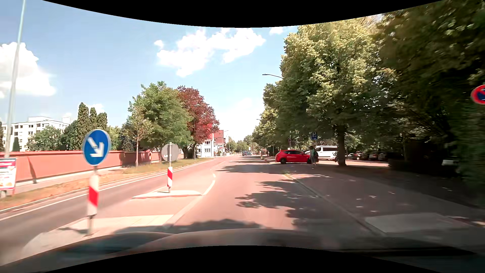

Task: Follow the waypoints while adhering to traffic rules and regulations

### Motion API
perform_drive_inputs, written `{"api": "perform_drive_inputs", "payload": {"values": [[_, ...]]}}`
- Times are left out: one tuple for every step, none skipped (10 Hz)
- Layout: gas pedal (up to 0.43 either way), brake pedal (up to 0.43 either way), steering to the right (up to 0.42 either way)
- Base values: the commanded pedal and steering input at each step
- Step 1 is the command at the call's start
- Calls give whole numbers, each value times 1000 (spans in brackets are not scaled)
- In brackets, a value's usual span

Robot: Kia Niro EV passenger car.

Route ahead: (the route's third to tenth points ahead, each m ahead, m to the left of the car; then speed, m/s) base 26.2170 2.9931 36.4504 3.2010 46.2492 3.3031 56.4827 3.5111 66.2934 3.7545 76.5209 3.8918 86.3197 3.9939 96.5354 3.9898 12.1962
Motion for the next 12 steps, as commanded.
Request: {"api": "perform_drive_inputs", "payload": {"values": [[110,0,-8],[110,0,-7],[110,0,-7],[110,0,-7],[110,0,-7],[110,0,-7],[138,0,-7],[157,0,-7],[157,0,-6],[138,0,-6],[0,0,-4],[0,0,-4]]}}
